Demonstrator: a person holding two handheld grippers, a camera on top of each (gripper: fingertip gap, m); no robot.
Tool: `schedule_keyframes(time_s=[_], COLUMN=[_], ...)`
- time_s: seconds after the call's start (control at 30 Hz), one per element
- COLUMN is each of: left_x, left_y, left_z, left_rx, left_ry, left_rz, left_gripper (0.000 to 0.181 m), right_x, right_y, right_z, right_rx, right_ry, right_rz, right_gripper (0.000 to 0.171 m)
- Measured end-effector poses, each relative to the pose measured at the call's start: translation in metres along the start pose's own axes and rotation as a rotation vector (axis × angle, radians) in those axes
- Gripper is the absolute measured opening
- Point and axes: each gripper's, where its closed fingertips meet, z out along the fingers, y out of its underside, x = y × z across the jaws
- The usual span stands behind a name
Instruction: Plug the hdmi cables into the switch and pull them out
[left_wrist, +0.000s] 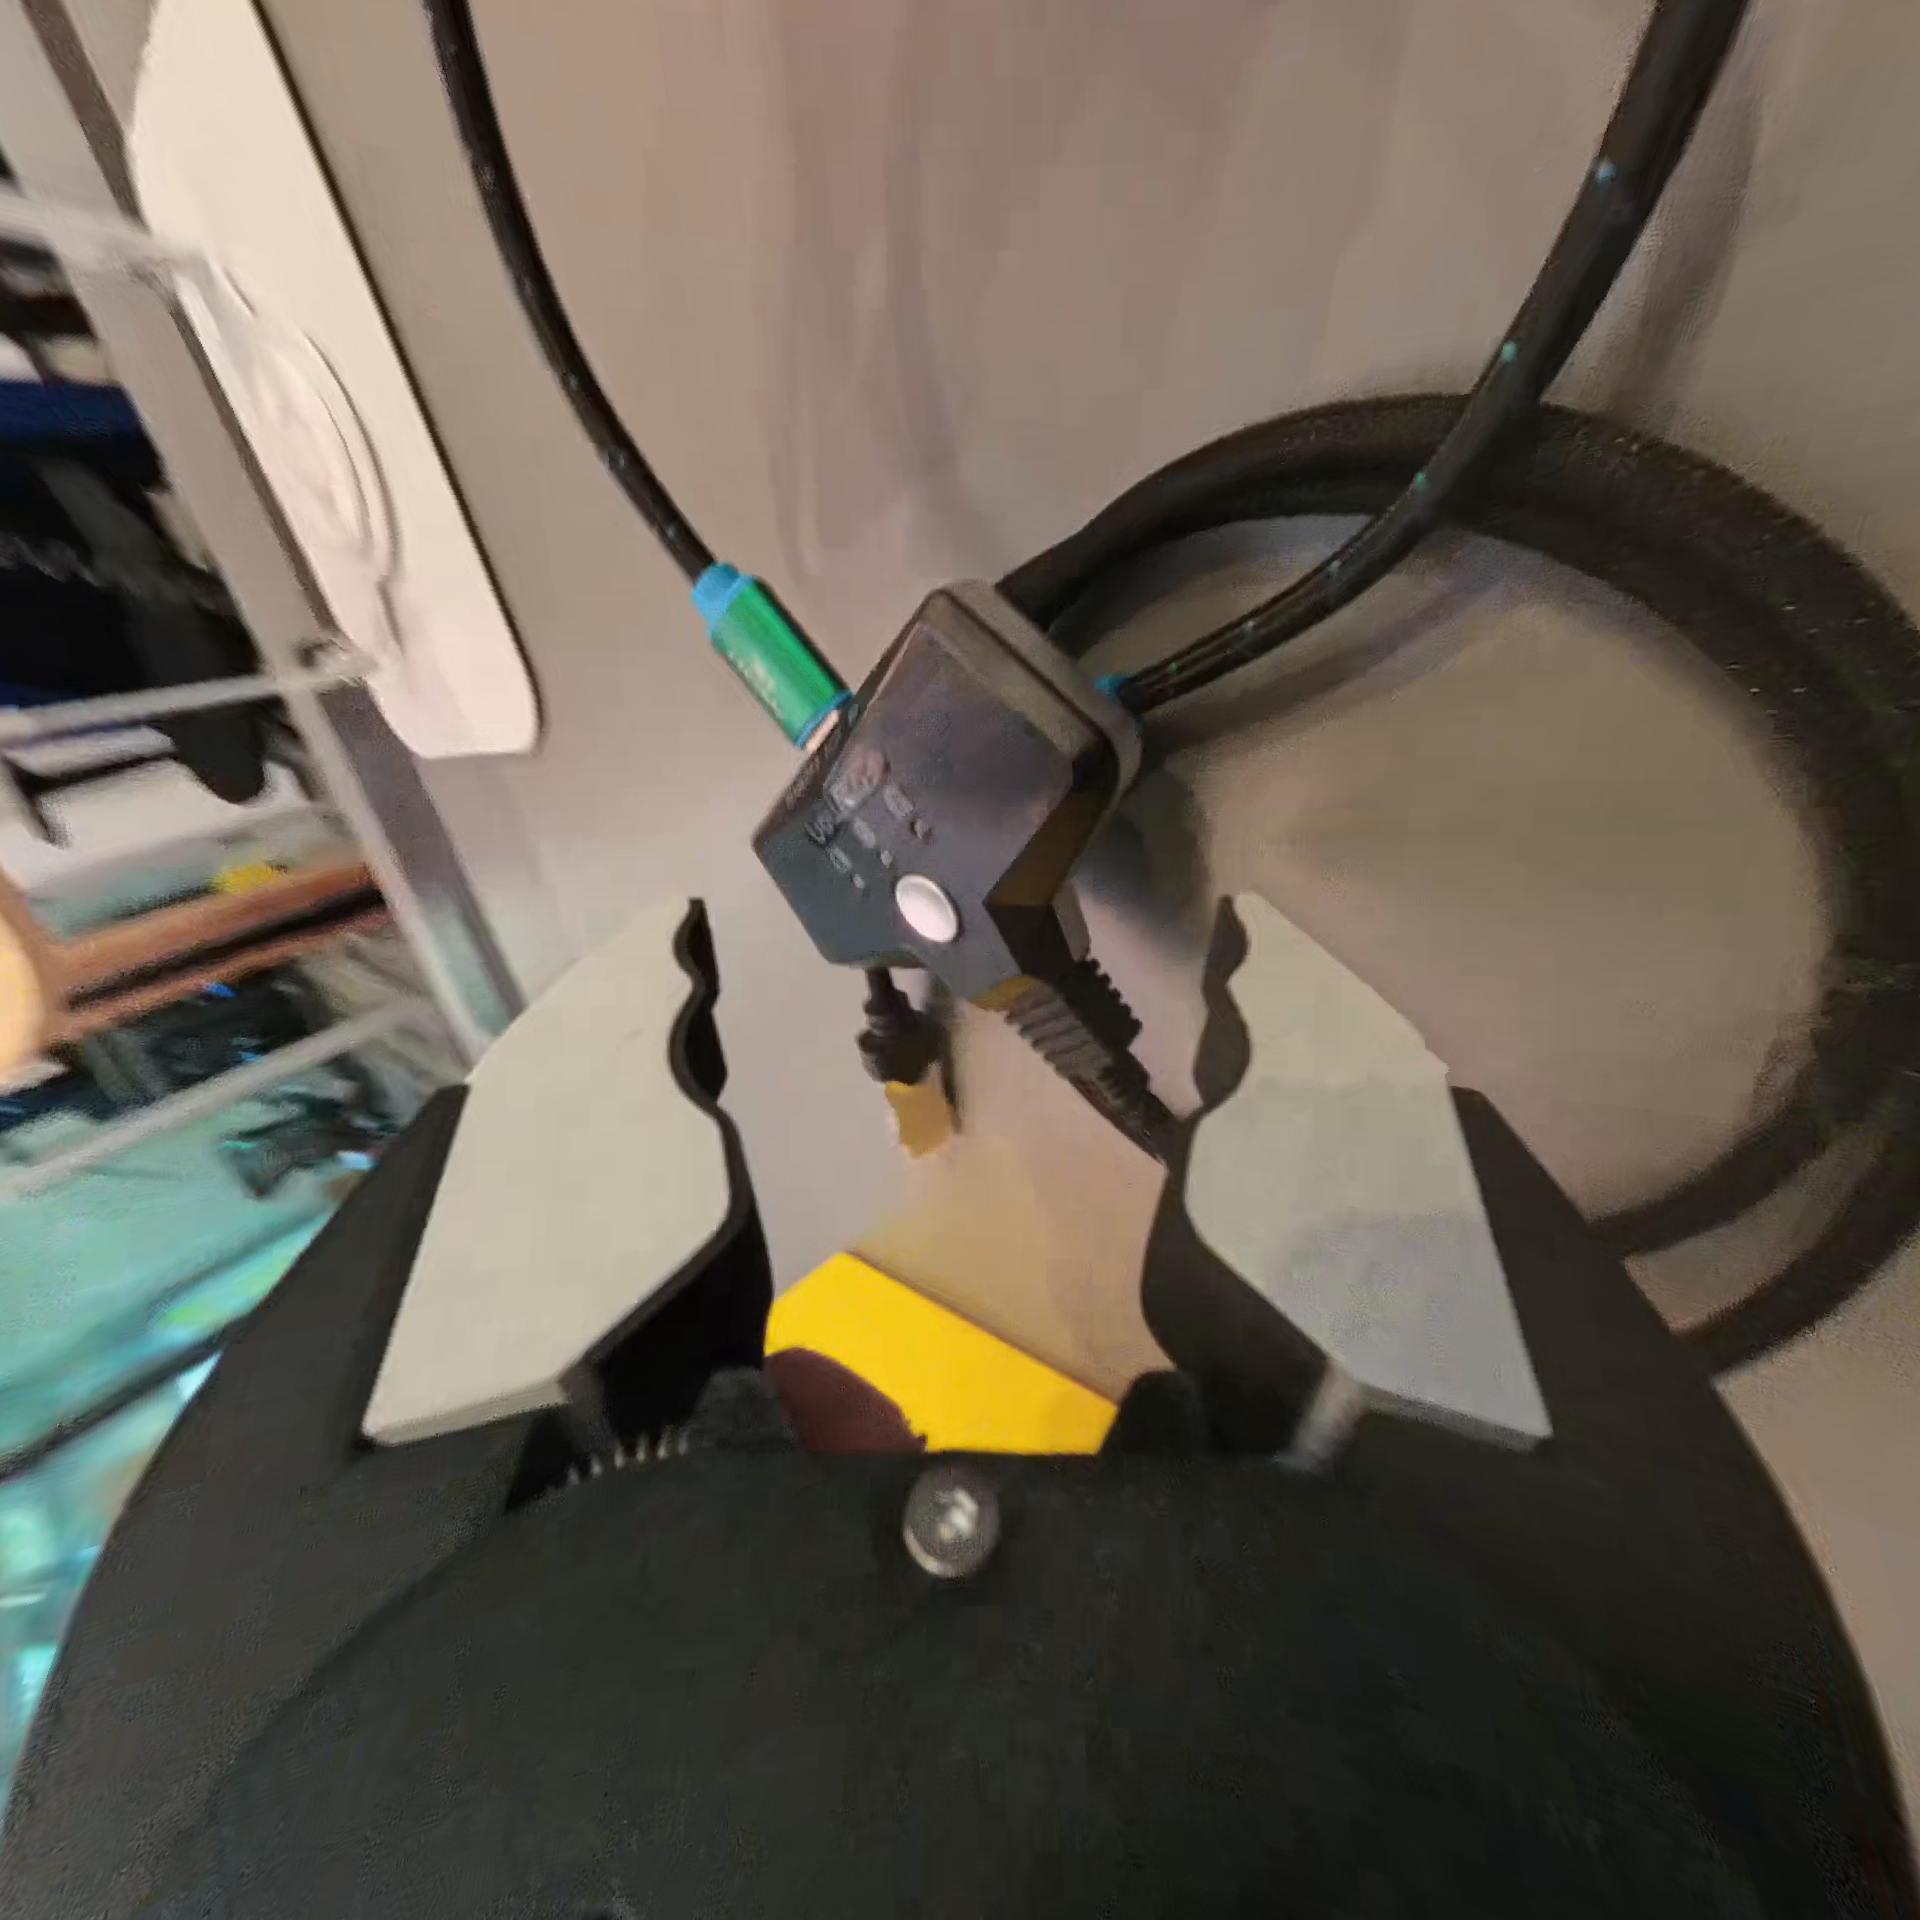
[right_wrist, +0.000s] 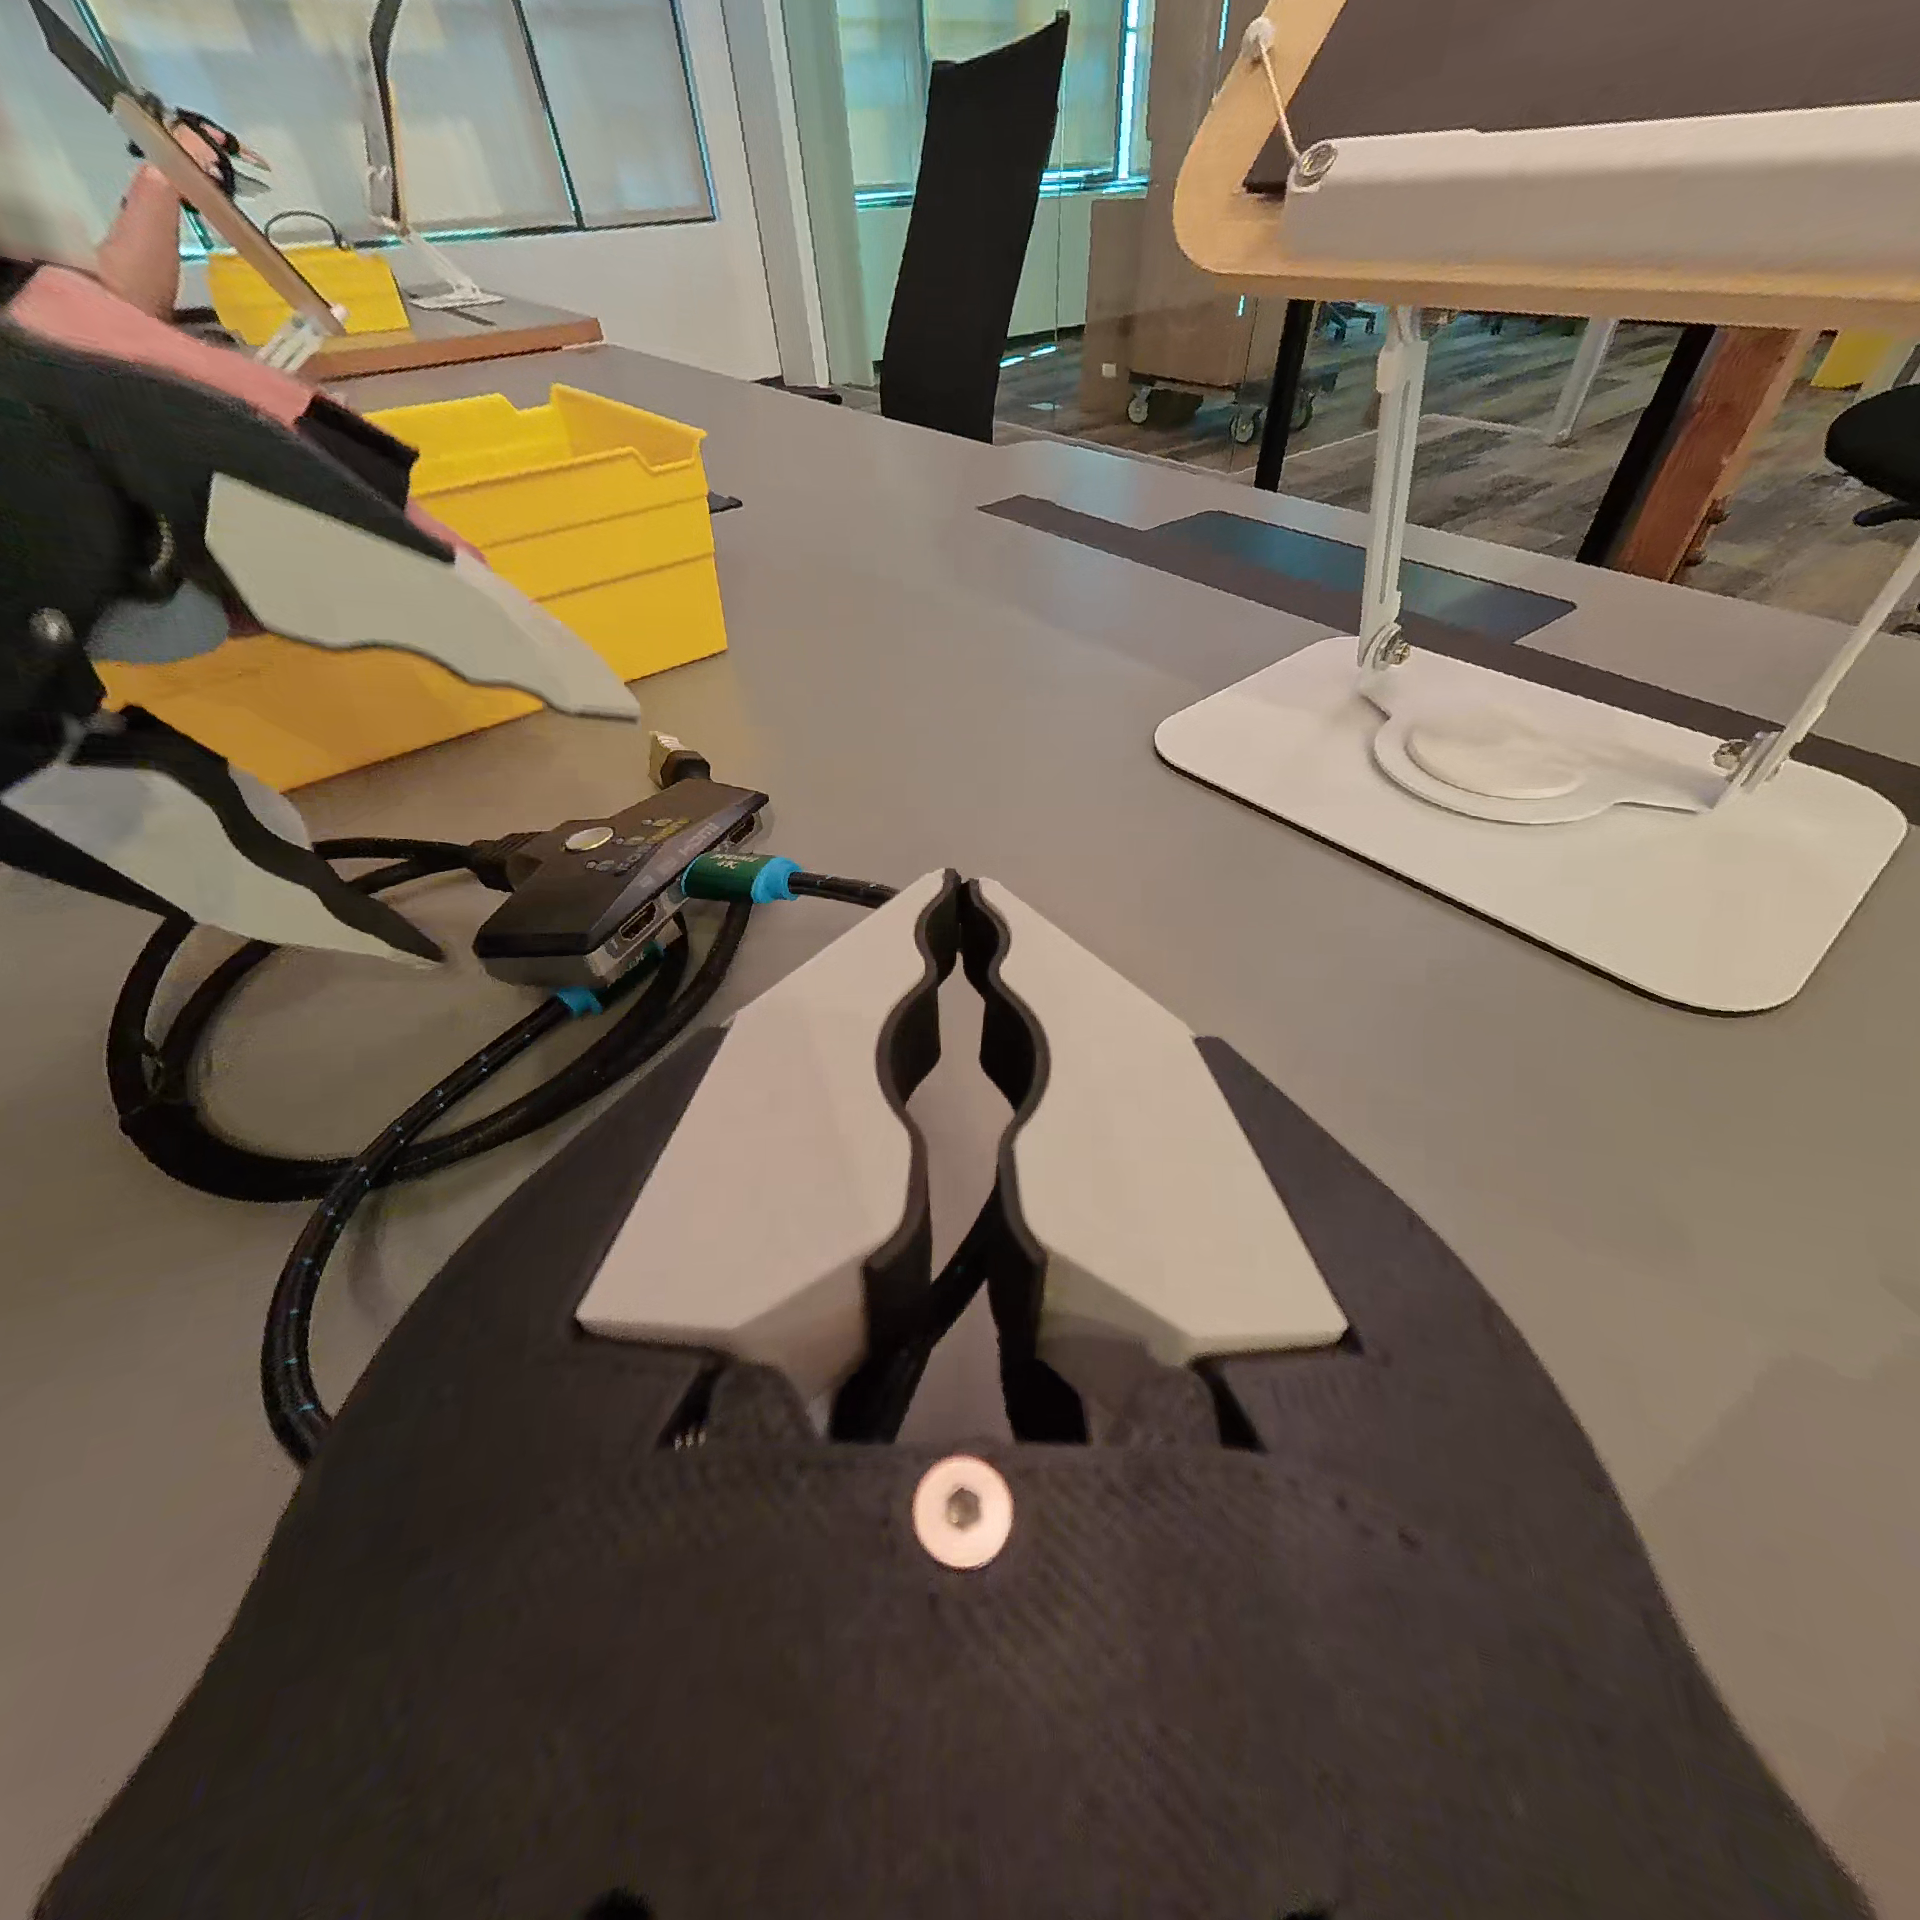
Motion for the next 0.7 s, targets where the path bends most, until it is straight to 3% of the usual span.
schedule_keyframes(time_s=[0.07, 0.23, 0.3, 0.37, 0.47, 0.7], left_x=[0.004, 0.008, 0.011, 0.014, 0.004, -0.011], left_y=[0.008, 0.020, 0.023, 0.016, 0.021, 0.022], left_z=[-0.003, 0.005, 0.014, 0.019, 0.025, 0.021], left_rx=[-0.001, -0.032, -0.065, -0.031, -0.065, -0.053], left_ry=[0.071, 0.094, 0.097, 0.107, -0.024, -0.212], left_rz=[-0.112, -0.209, -0.260, -0.325, -0.286, -0.227], left_gripper=[0.100, 0.100, 0.093, 0.074, 0.048, 0.029], right_x=[-0.003, -0.010, -0.014, -0.017, -0.019, -0.031], right_y=[0.002, 0.007, 0.009, 0.010, 0.010, -0.009], right_z=[0.001, 0.005, 0.006, 0.006, 0.005, 0.000], right_rx=[-0.013, -0.053, -0.064, -0.070, -0.064, 0.033], right_ry=[-0.001, -0.027, -0.034, -0.043, -0.055, -0.076], right_rz=[-0.023, -0.063, -0.086, -0.099, -0.099, -0.210], right_gripper=[0.000, 0.000, 0.000, 0.000, 0.000, 0.000])
